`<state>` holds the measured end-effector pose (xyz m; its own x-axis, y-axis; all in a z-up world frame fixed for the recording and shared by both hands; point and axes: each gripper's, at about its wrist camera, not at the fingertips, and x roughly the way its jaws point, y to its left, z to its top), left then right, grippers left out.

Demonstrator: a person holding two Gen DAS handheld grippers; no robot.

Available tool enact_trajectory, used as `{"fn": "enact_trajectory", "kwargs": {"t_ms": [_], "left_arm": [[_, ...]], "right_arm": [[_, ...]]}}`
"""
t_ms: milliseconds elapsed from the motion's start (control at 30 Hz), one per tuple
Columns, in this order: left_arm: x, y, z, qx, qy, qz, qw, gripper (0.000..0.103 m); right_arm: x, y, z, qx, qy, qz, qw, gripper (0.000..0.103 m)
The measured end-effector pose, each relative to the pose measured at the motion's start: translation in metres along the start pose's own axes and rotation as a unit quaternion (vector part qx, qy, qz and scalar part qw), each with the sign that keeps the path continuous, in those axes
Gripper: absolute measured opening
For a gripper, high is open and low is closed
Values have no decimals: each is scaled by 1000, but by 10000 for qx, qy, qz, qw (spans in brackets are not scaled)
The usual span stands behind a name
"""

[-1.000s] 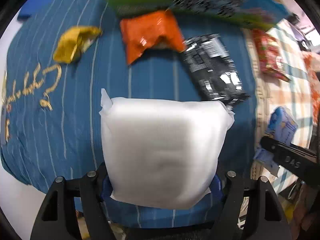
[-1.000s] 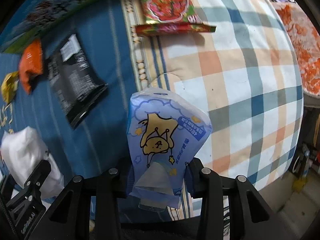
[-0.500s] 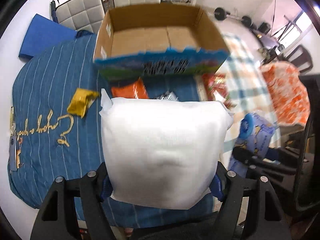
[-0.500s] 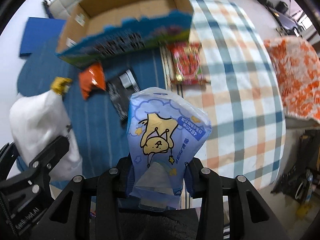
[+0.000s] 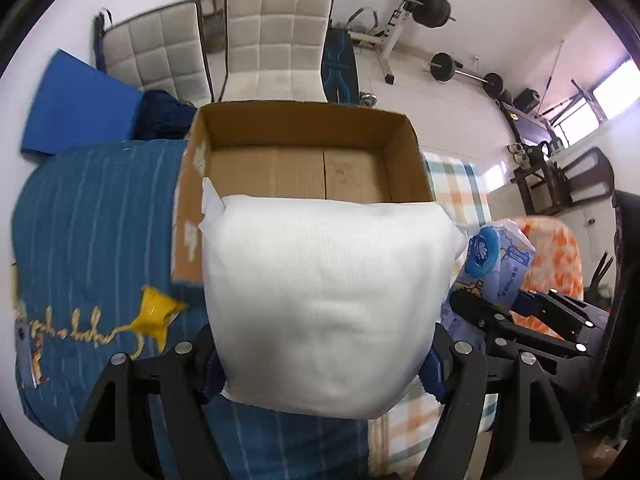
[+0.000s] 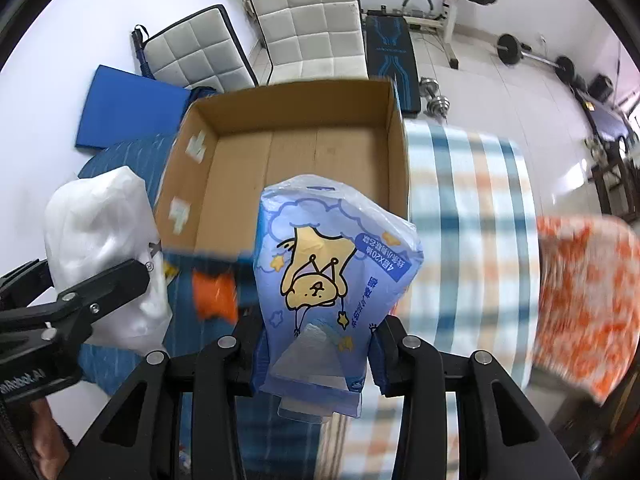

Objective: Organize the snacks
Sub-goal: 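Carry both packs into the cardboard box and open both grippers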

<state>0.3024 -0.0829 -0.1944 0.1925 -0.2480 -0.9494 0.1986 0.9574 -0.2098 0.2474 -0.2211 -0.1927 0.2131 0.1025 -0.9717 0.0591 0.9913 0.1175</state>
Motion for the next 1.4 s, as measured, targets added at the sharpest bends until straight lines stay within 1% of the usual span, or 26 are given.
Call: {"fn": "enact_trajectory", "kwargs": {"t_ms": [133, 233, 267, 367, 467, 700, 767, 800, 867, 967, 1033, 1133, 1300, 1400], "left_arm": [[47, 14, 56, -203, 331, -15, 9992, 73], [89, 25, 89, -369, 618, -79, 9974, 74], [107, 29, 100, -397, 763, -108, 9962, 74], [144, 36, 118, -494, 1069, -189, 9929, 74], [176, 43, 133, -544, 1338, -240, 9892, 74], [211, 45, 149, -388, 1680, -185, 9848, 74], [217, 45, 149, -399, 1744, -254, 9835, 74], [221, 46, 151, -437, 1796, -343, 9822, 75], [231, 47, 151, -482, 1877, -481, 9799, 76], [242, 47, 150, -511, 2038, -558, 9761, 76], [245, 44, 149, -444, 2103, -526, 9752, 76], [244, 43, 147, -440, 2240, -480, 9724, 76], [226, 38, 144, -249, 2231, -328, 9739, 81], [210, 35, 143, -208, 2173, -263, 9755, 86]], "right_arm": [[41, -12, 63, 18, 154, 76, 9999, 42], [85, -20, 104, 9, 416, 125, 9991, 42], [100, -23, 115, -18, 471, 100, 9988, 42], [137, -26, 139, -82, 635, 100, 9979, 42], [166, -23, 157, -191, 775, 101, 9968, 43], [209, -10, 177, -436, 1045, 43, 9936, 44], [219, -12, 179, -409, 1139, 83, 9926, 45], [224, -14, 181, -402, 1186, 65, 9921, 47], [230, -16, 180, -380, 1245, 56, 9915, 49], [243, -20, 180, -346, 1405, 47, 9895, 59], [247, -21, 182, -352, 1460, 5, 9887, 64], [250, -21, 180, -398, 1576, -15, 9867, 64], [244, -26, 177, -396, 1599, -28, 9863, 66], [235, -27, 176, -352, 1566, -29, 9870, 69]]}}
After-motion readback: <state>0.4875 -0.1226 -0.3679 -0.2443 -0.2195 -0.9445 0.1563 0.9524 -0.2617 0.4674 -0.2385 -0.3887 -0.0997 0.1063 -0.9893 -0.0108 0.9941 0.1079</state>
